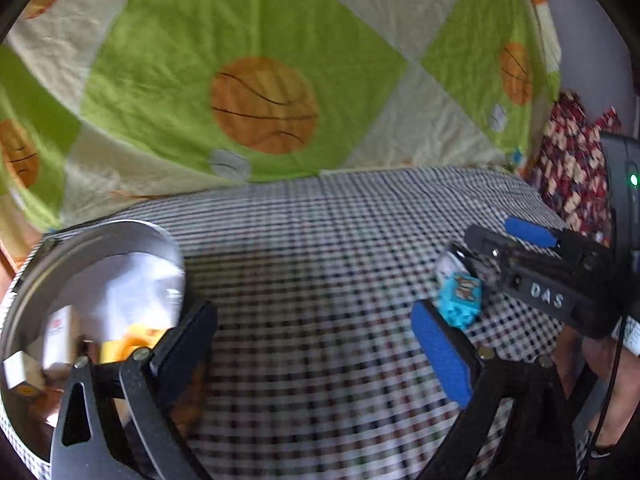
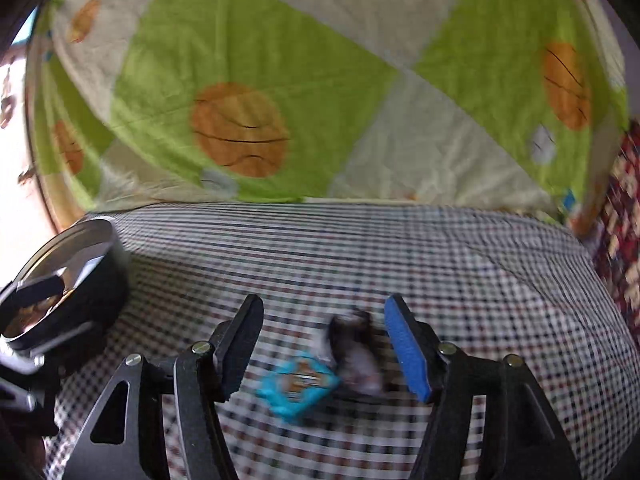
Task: Organize rigid objects
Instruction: 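Reach left gripper to blue bear block while right gripper reaches silver wrapped packet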
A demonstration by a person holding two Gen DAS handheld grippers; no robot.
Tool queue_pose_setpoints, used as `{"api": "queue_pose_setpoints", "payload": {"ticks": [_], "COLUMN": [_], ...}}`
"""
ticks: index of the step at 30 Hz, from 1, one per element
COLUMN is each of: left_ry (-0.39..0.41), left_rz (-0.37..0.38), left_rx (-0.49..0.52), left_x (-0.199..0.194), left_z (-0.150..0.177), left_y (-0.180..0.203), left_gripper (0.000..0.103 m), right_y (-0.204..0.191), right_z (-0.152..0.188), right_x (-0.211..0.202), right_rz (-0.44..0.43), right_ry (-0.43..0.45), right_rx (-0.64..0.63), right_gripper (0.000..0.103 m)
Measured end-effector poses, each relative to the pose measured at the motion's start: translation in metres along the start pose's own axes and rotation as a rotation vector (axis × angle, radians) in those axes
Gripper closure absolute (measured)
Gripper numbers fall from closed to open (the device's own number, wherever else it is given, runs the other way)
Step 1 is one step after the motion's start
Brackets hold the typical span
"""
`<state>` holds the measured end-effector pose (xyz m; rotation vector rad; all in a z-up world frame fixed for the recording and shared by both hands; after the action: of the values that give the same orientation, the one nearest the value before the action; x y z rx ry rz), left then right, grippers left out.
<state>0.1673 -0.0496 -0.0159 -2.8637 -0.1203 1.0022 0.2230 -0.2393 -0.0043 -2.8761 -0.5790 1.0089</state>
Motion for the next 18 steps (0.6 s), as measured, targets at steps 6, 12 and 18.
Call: {"api": "queue_pose_setpoints", "payload": {"ticks": [6, 12, 18], "left_ry": [-0.031, -0.059, -0.104], "left_rz": [0.089, 0.116, 0.142], "left_rx": [0.083, 0.16, 0.158], "left_x": [0.015, 0.032, 0.05], "left_z": [-0.005, -0.007, -0.007], "left_y": [0.055, 0.089, 0.098], "left_gripper": [0.004, 0.004, 0.005], "right_y": [0.039, 0.055, 0.063], "right_z": [0.002, 0.004, 0.003], "right_x": [0.007, 0.0, -0.005], "right_rz": [0.084, 0.131, 0.165], "right_ry": [-0.042, -0.032, -0.012], "right_rx": [0.108, 0.141, 0.168], "right_gripper": [0.038, 0.038, 0.037]}}
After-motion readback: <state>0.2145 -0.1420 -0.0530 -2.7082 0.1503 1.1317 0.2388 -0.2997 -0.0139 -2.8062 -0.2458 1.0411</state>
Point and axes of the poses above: each gripper's, at about its wrist camera, not at the fingertips, and x roughly the way its jaws point, y to its right, z to its underside, the point moved 1 cm from there along x, roughly the way its jaws point, and after that the axes turned 11 degrees about -z, right-handed, at the moved point
